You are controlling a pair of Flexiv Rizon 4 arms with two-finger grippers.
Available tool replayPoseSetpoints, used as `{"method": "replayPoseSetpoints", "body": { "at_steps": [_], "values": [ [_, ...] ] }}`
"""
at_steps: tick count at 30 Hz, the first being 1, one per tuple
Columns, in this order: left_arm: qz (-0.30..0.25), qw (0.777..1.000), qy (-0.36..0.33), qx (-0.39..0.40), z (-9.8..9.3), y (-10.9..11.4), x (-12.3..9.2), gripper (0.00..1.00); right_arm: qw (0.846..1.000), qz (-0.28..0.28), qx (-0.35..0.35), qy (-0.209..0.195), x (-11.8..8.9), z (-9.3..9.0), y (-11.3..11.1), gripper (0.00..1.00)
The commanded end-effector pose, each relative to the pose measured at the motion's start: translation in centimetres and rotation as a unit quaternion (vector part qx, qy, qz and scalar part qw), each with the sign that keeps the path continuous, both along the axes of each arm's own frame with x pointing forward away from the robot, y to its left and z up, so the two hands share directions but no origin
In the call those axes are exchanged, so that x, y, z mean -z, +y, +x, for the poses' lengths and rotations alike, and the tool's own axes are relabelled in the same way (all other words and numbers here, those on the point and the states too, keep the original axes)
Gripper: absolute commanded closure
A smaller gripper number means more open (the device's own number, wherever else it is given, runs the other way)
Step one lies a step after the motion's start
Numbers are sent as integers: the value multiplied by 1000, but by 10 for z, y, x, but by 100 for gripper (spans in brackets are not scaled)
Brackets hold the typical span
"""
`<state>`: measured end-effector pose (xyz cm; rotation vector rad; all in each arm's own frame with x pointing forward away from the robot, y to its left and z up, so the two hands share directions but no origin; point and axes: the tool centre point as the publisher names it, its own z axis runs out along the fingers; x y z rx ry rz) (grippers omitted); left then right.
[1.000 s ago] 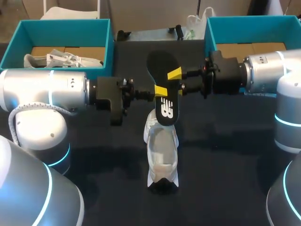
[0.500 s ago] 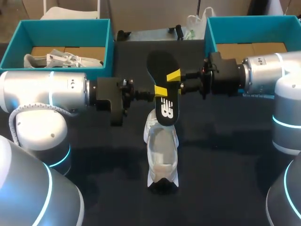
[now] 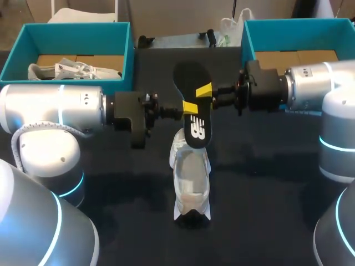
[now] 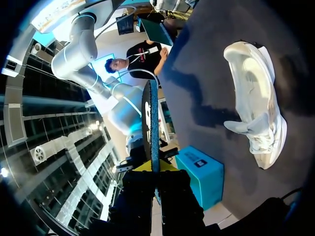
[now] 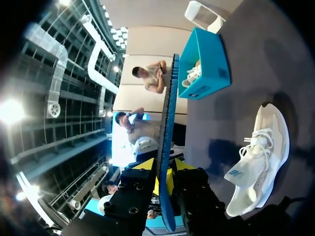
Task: Take the shoe out of the shoebox, open the shoe tongue, remove and reinsert the insole, then place the shoe into the shoebox
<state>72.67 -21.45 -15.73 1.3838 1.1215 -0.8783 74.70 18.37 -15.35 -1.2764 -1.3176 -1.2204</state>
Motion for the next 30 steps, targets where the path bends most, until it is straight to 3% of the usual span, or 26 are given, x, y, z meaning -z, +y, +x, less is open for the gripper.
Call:
{"method": "replayPoseSetpoints", "body": {
  "at_steps": [1,9,10,11,16,17,18,19,20,25,30],
  "values": [
    [-1,1000,-1,-2,0,-3,1,100,1000,0,4,-2,2,-2,1,79],
    [0,1000,0,-3,1,-3,2,100,1000,-2,4,-5,2,0,1,80],
    [0,1000,0,-2,1,-3,2,100,1000,-3,4,-6,1,0,1,84],
    [1,1000,0,-3,2,-3,3,100,1000,-3,4,-6,1,1,1,99],
    [5,1000,2,-3,3,-4,4,100,1000,-4,1,-9,1,2,1,100],
    [6,1000,2,-4,3,-3,4,90,1000,-4,1,-9,1,2,1,100],
    [10,1000,3,-5,3,-3,5,65,1000,-4,1,-10,1,2,1,100],
    [12,1000,6,-6,3,-2,6,38,1000,-4,0,-10,1,2,1,100],
    [13,1000,7,-7,3,-1,6,0,1000,-3,0,-10,1,2,1,100],
    [24,999,16,-15,0,13,-1,0,1000,0,-1,-11,6,1,2,100],
    [50,998,37,-21,1,44,-8,0,1000,3,0,-12,15,-2,3,100]
  ]
}}
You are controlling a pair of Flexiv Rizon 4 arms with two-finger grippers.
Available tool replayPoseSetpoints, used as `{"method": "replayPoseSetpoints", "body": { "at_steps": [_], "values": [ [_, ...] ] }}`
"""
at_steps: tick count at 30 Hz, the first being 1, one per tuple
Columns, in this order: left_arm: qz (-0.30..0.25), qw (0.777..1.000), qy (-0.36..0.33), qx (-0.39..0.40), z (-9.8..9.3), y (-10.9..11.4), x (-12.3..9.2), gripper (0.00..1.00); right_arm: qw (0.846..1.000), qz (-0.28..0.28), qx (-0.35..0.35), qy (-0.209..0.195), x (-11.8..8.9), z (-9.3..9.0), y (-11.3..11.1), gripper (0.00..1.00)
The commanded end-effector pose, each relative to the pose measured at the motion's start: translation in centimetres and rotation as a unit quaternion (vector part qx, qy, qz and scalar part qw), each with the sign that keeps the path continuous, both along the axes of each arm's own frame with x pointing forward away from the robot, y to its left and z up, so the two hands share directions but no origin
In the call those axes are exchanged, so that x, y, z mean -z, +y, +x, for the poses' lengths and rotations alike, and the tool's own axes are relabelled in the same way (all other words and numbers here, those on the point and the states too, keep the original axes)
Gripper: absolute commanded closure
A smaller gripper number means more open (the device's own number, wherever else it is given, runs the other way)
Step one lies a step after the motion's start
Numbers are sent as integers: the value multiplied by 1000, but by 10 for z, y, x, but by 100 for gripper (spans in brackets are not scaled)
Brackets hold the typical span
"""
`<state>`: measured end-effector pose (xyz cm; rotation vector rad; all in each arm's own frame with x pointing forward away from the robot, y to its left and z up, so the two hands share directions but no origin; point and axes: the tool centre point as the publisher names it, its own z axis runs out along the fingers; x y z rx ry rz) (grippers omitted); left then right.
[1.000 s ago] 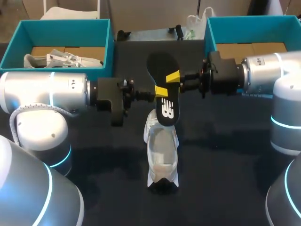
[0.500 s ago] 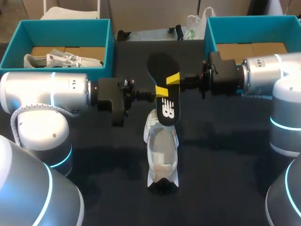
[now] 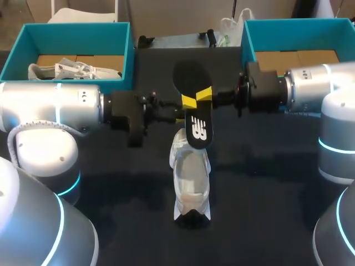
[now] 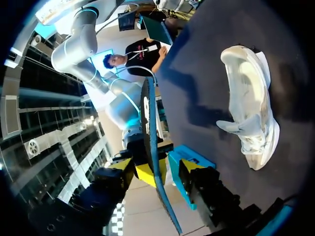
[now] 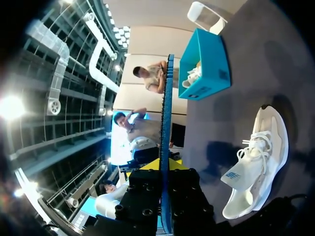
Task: Take the shoe out of the shoebox, open the shoe tongue, remove and reinsert the insole, then place the shoe into the shoebox
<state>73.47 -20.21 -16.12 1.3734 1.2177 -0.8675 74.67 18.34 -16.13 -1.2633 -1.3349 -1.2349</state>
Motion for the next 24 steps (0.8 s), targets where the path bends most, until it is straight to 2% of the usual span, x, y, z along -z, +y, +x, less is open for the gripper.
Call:
{"method": "replayPoseSetpoints", "body": {
  "at_steps": [1,5,7,18,20,24],
  "values": [
    [36,999,17,1,-6,38,-13,0,1000,4,3,-1,10,-3,4,100],
    [83,995,48,13,0,62,-16,0,1000,6,1,-3,17,-3,8,100],
    [110,993,40,32,6,70,-20,0,1000,5,-2,-3,21,-3,9,100],
    [110,993,40,32,6,70,-20,0,1000,10,-7,-15,35,-8,18,100],
    [108,993,48,20,6,68,-26,0,1000,10,-7,-16,37,-9,19,100],
    [131,989,62,9,20,66,-48,0,1000,11,-3,-18,41,-10,20,100]
  ]
}}
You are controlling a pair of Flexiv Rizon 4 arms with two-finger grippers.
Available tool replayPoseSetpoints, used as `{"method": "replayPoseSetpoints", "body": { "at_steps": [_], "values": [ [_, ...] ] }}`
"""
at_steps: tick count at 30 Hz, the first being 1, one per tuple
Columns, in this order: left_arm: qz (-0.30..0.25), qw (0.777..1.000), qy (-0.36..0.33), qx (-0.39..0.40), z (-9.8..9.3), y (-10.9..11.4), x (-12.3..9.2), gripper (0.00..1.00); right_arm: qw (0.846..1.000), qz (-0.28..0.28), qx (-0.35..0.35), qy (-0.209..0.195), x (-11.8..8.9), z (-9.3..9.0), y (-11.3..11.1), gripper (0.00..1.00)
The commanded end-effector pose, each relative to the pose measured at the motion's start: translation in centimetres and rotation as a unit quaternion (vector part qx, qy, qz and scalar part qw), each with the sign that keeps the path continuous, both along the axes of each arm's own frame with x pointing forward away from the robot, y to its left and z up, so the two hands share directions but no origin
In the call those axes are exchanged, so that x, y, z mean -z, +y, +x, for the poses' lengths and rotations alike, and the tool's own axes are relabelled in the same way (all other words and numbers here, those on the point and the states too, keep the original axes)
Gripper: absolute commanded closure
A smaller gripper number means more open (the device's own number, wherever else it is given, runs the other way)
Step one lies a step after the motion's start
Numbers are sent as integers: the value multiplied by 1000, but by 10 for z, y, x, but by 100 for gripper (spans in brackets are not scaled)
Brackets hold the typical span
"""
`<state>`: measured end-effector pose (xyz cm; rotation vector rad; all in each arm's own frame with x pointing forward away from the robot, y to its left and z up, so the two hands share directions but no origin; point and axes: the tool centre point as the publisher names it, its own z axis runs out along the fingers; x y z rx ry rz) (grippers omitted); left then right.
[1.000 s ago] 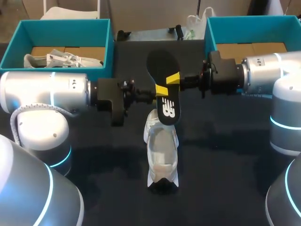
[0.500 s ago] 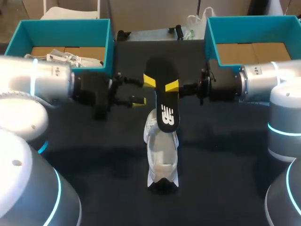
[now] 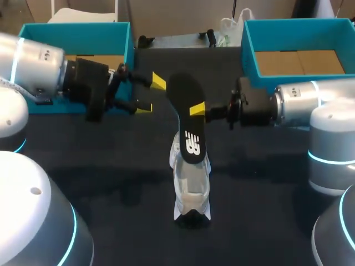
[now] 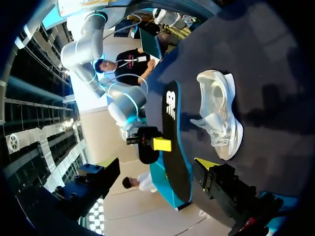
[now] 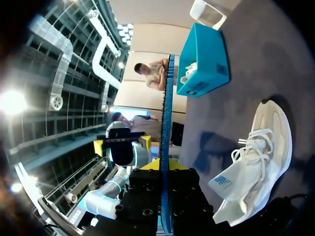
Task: Take the shoe out of the shoebox, open the shoe tongue, remove and reinsert the insole, then place the shoe into the shoebox
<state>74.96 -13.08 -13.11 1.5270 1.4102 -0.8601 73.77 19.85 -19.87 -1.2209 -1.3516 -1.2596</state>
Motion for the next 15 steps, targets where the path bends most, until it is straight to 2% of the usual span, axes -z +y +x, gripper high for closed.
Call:
{"method": "replayPoseSetpoints", "body": {
  "at_steps": [1,3,4,6,7,9,11,15],
  "values": [
    [73,997,16,0,12,-8,-25,0,1000,3,7,-2,5,-2,5,100],
    [79,997,6,7,17,-10,-38,0,1000,3,7,-2,5,-2,5,100],
    [128,992,5,11,22,-13,-45,0,1000,3,7,-2,5,-2,5,100],
    [145,989,30,18,29,-15,-53,0,1000,3,7,-2,5,-2,5,100],
    [195,980,48,19,36,-18,-56,0,1000,3,7,-2,5,-2,5,100],
    [329,944,7,28,41,-26,-58,0,1000,3,7,-2,5,-2,5,100],
    [328,945,-12,7,47,-28,-64,0,1000,3,7,-2,5,-2,5,100],
    [328,945,-12,7,47,-28,-64,0,1000,3,7,-2,5,-2,5,100]
  ]
}}
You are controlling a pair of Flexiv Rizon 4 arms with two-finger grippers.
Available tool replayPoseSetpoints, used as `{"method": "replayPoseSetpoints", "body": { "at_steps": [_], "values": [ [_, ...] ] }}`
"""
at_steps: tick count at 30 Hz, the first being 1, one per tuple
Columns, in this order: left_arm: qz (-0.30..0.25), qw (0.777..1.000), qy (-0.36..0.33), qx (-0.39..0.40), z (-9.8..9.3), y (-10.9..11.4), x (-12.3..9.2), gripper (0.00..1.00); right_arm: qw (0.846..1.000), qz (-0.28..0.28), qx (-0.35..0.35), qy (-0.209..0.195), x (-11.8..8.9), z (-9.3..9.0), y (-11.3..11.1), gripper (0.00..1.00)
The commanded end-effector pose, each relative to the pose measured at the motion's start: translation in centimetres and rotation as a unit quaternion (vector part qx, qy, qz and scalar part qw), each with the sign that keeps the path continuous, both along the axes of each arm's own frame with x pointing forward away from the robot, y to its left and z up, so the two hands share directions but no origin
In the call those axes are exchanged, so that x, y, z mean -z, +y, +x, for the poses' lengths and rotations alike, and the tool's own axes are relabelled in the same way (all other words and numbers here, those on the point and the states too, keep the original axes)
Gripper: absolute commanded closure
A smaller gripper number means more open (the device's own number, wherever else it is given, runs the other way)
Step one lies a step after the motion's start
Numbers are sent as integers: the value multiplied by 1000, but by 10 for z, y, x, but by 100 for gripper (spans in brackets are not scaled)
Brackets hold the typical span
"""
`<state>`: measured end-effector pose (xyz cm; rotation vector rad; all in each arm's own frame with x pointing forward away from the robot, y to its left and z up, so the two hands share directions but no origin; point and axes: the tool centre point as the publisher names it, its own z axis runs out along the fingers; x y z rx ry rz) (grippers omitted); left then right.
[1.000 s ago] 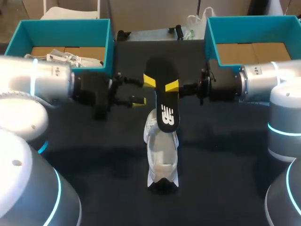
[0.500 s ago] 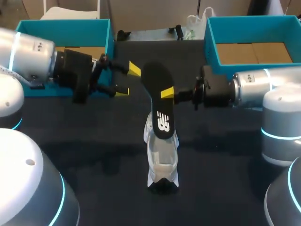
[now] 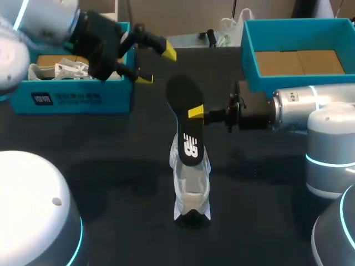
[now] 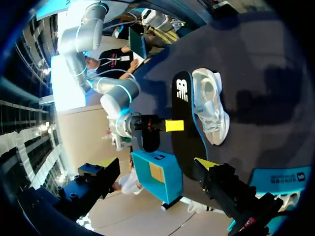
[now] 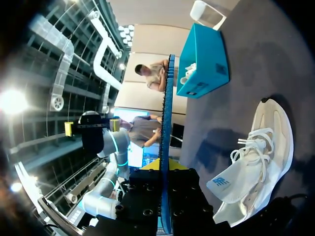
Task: Take the shoe out of the shoebox, open the shoe tongue, remove and reinsert the insole, then place the shoe into the shoebox
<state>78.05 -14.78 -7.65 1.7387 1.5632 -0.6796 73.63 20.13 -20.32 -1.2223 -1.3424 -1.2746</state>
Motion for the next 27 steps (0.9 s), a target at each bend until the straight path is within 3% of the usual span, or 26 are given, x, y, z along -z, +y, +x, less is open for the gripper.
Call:
{"method": "replayPoseSetpoints", "body": {
  "at_steps": [1,3,5,20,27],
  "values": [
    [196,981,-6,3,16,-11,-9,0,1000,-1,1,0,0,0,2,100],
    [196,981,-6,3,16,-11,-9,0,1000,-1,1,0,0,0,2,100],
    [237,971,-24,5,14,-20,-7,0,1000,-1,1,0,0,0,2,100],
    [310,949,60,13,23,-52,-2,0,1000,-1,1,0,0,0,2,100],
    [362,930,50,21,19,-66,-5,0,1000,-1,1,0,0,0,2,100]
  ]
}}
